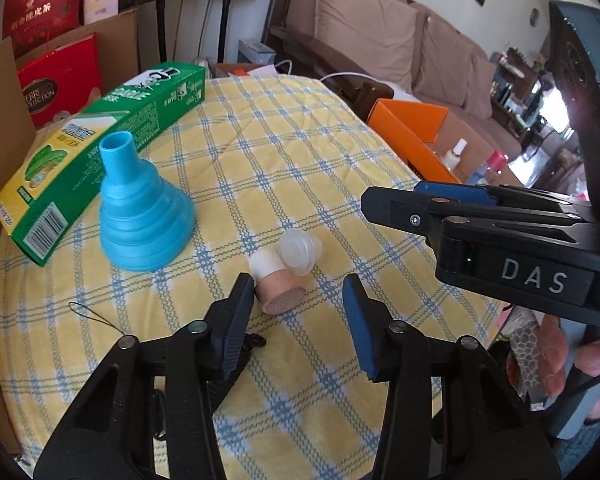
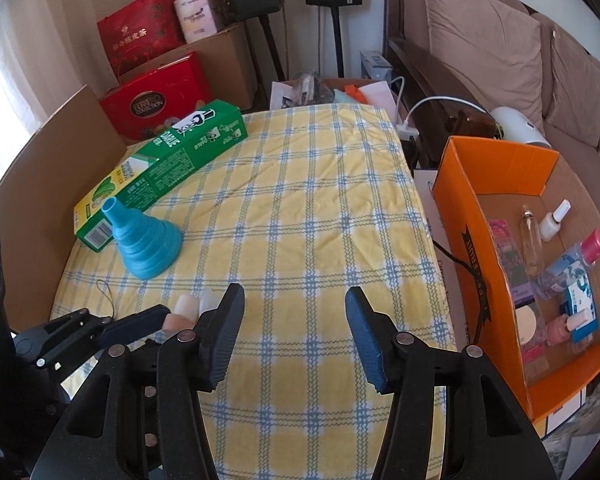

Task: Organize objects
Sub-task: 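Reach the left gripper to the wooden-lidded white jar and close on it, then close the right gripper on the clear plastic cap while the left gripper holds the jar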

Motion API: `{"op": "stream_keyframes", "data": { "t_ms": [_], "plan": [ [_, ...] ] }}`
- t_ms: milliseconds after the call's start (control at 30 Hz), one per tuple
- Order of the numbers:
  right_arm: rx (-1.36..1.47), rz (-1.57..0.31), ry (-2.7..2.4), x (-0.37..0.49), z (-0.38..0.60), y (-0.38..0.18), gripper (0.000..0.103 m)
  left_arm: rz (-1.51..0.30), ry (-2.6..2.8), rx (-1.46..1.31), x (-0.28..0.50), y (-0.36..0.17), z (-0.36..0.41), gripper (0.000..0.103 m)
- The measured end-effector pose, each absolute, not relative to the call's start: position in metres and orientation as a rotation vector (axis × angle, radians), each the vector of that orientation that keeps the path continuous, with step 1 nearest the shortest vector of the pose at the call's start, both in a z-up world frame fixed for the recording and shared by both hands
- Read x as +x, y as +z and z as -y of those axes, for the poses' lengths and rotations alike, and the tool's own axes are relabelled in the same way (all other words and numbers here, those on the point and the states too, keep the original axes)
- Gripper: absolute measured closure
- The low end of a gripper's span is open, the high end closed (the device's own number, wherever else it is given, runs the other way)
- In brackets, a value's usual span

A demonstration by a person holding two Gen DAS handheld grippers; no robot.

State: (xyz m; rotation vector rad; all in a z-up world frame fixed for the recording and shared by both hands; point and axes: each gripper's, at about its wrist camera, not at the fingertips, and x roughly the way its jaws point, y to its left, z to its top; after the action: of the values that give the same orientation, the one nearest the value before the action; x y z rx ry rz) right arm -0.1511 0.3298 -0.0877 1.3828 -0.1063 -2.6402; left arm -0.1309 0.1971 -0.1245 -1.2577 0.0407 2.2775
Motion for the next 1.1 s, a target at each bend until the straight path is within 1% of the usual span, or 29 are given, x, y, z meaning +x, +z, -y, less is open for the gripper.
{"op": "stream_keyframes", "data": {
  "t_ms": [33,100,500,833,1100],
  "plan": [
    [1.384,0.109,-2.637,-0.152,-0.33,-0.088,0.048,-0.044,2.276,-1.266,-0.132,-0.126,-0.198,0.072],
    [1.385,0.113,-2.629,-0.153,-0.329,-0.09,0.048,-0.067,2.289,-1.263,-0.134,-0.126,-0.199,0.078],
    [1.387,0.154,-2.55,-0.163,-0.309,-0.104,0.048,-0.057,2.289,-1.259,-0.131,-0.126,-0.187,0.079],
    [1.373,0.188,-2.49,-0.167,-0.297,-0.104,0.048,-0.029,2.311,-1.257,-0.128,-0.118,-0.168,0.079],
    [1.383,0.131,-2.46,-0.166,-0.283,-0.111,0.048,0.013,2.318,-1.254,-0.12,-0.11,-0.146,0.079]
  ]
}}
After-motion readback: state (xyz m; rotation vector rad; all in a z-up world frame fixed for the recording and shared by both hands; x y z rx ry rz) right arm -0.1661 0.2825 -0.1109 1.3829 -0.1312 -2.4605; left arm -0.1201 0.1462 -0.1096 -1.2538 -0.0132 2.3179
